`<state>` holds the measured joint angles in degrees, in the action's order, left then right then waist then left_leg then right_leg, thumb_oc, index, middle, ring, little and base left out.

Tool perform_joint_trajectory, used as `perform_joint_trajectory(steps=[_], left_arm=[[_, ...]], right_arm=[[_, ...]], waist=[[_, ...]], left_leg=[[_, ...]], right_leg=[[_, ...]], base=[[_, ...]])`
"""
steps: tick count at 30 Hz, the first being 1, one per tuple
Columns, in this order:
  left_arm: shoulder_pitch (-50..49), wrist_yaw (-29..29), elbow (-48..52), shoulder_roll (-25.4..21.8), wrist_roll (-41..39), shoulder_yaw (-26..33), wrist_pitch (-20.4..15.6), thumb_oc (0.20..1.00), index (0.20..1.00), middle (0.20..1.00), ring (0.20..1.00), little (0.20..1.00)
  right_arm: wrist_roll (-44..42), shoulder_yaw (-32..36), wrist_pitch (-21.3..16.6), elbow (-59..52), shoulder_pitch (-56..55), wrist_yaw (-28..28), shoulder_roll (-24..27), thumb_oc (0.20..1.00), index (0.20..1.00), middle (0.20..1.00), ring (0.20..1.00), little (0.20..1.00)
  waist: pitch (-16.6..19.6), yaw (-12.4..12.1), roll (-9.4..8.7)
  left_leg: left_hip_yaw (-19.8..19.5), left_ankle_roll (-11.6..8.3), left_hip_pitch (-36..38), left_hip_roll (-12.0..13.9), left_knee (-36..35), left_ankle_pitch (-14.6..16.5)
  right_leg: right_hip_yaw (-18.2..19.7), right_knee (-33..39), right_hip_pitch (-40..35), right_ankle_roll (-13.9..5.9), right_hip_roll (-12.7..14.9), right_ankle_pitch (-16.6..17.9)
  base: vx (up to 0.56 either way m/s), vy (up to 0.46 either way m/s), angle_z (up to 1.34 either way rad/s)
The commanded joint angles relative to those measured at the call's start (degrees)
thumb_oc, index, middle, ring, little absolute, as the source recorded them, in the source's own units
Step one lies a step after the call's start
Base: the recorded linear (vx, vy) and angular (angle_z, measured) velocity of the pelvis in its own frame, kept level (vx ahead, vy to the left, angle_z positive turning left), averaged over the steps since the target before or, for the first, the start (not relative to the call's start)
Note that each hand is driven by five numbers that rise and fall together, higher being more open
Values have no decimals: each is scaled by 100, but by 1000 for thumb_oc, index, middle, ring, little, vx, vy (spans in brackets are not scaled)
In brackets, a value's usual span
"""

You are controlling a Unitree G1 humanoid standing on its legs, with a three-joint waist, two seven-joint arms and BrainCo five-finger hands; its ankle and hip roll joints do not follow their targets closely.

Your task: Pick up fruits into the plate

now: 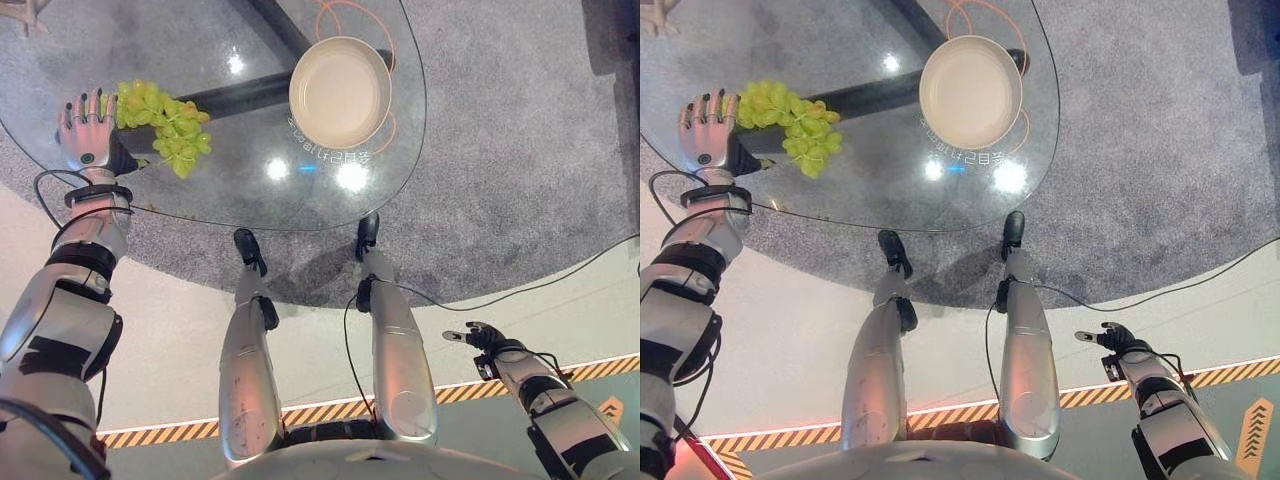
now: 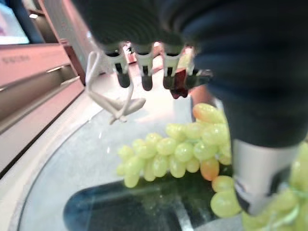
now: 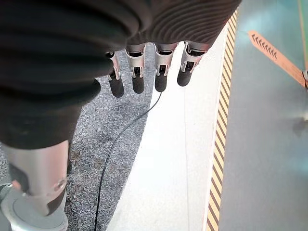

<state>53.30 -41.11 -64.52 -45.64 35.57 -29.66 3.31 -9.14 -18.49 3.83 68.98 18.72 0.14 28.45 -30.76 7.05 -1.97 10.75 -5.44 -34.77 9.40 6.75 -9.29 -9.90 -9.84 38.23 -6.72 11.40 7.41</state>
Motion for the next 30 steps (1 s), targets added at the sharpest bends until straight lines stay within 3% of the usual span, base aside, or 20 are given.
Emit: perform_joint_trajectory(steps=[1,5,18,26,30], left_arm=[[293,-760,-325,-325,544,10,334,1000,1000,1000,1000,1000],[440,-1144,-269,-396,451,14,504,1000,1000,1000,1000,1000],[993,-1139,-506,-502,613,-192,477,1000,1000,1000,1000,1000],[1173,-498,-643,-506,430,-413,29,1000,1000,1000,1000,1000],[1165,-80,-718,-469,504,-537,5,1000,1000,1000,1000,1000]], right_arm=[[-124,-68,62,-108,-311,-91,134,1000,1000,1000,1000,1000],[-121,-49,20,-105,-356,-49,147,1000,1000,1000,1000,1000],[-117,-64,-180,-54,-496,84,129,1000,1000,1000,1000,1000],[-191,-89,-273,-147,-530,31,162,1000,1000,1000,1000,1000],[-187,-59,-310,-167,-525,-4,207,1000,1000,1000,1000,1000]], waist=[[97,-5,-177],[97,47,-171],[97,200,-231],[97,296,-264],[97,326,-248]], left_leg=[[89,48,-597,-396,980,839],[74,69,-808,-419,1258,950],[76,89,-1028,-387,1577,1088],[83,126,-1207,-393,1748,1167],[82,145,-1266,-405,1765,1172]], right_leg=[[15,-665,359,197,-453,-552],[69,-797,541,233,-450,-575],[189,-893,742,248,-458,-555],[273,-932,908,238,-479,-511],[321,-955,976,229,-496,-499]], base=[[0,0,0],[0,0,0],[10,7,-1],[15,16,-2],[16,51,-3]])
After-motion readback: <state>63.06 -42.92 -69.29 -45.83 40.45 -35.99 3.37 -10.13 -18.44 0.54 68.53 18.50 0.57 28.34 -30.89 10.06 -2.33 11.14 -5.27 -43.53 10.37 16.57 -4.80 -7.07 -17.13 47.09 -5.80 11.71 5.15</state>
